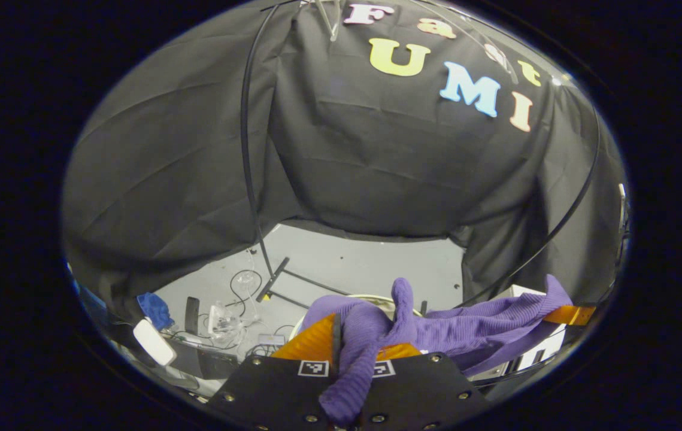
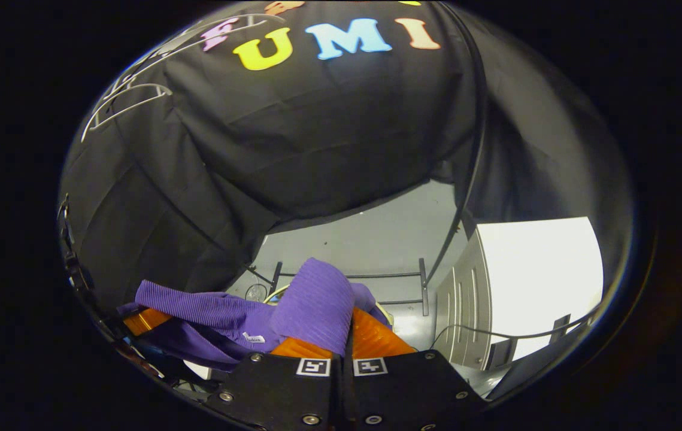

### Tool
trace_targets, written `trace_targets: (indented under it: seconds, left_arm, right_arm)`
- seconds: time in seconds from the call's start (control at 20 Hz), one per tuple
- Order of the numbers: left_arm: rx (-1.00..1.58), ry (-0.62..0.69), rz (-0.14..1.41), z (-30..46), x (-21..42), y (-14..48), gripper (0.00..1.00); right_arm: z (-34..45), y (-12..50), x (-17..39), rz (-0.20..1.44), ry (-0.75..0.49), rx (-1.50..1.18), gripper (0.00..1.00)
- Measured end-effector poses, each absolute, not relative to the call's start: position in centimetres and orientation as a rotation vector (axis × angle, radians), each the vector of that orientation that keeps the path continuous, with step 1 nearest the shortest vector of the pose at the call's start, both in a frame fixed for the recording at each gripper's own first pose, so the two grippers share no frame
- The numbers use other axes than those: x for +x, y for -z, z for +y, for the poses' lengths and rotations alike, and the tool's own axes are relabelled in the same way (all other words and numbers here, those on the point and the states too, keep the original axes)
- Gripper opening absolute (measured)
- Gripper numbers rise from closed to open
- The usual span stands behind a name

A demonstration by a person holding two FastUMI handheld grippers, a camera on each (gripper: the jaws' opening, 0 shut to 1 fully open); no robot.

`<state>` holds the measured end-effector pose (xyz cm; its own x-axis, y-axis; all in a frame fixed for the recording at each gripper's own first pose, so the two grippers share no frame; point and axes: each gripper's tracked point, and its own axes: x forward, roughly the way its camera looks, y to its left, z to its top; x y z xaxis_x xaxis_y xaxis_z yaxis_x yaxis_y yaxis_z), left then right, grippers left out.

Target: Grasp the clothes on the hanger with both hands and then place them into the laundry hamper below.

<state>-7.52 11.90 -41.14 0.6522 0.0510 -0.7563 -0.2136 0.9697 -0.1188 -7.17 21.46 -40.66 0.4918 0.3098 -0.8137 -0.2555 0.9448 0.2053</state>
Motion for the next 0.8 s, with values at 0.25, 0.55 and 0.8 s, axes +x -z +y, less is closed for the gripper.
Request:
trace_targets:
  seconds: [0.25,0.55,0.8]
  left_arm:
    - [-0.119,-0.041,0.850,10.9,-5.2,44.6,0.00]
    - [-0.093,0.017,0.868,9.7,-5.3,45.1,0.00]
    - [-0.111,0.007,0.866,9.8,-5.9,45.0,0.00]
  right_arm:
    - [21.0,43.5,-7.8,1.030,-0.262,0.085,0.00]
    - [21.4,43.8,-8.8,1.041,-0.269,0.088,0.00]
    - [21.0,43.6,-9.3,1.058,-0.273,0.072,0.00]
